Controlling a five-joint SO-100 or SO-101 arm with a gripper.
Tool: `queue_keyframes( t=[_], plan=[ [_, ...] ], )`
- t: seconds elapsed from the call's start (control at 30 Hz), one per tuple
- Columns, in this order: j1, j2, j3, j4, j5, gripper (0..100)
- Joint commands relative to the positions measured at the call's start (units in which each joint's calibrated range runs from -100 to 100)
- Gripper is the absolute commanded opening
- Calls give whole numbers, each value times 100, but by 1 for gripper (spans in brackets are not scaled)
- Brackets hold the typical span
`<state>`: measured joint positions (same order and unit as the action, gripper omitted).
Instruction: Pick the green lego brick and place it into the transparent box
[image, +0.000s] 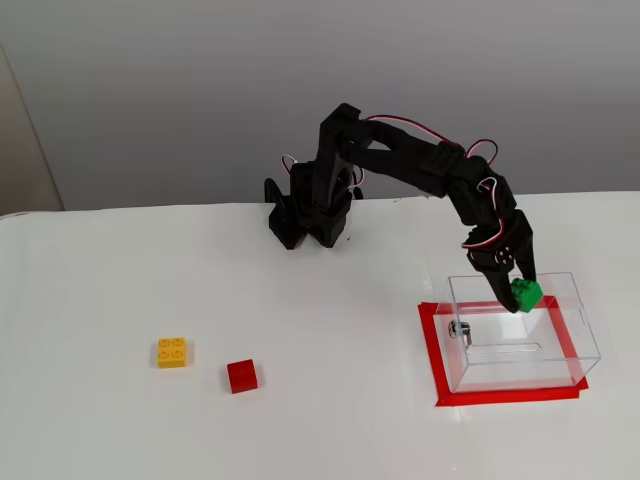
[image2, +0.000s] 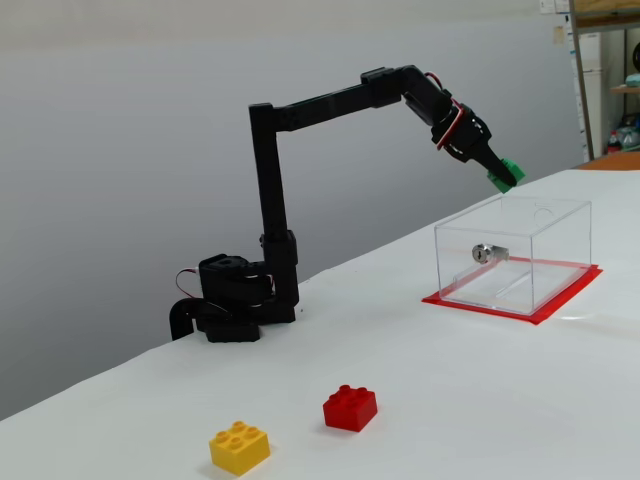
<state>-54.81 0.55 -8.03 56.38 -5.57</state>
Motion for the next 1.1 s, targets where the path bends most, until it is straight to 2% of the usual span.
queue_keyframes(
  t=[0.0, 0.07, 0.17, 0.5, 0.73, 0.9, 1.07],
  plan=[
    [-46, -25, -191, -68, -12, 28],
    [-61, -25, -191, -68, -2, 32],
    [-98, -25, -191, -68, -7, 32],
    [-90, -42, -191, -68, -12, 22],
    [-2, -127, -191, -16, 25, 5],
    [154, -229, -191, 27, 92, 5],
    [449, -585, -182, 27, 458, 5]
  ],
)
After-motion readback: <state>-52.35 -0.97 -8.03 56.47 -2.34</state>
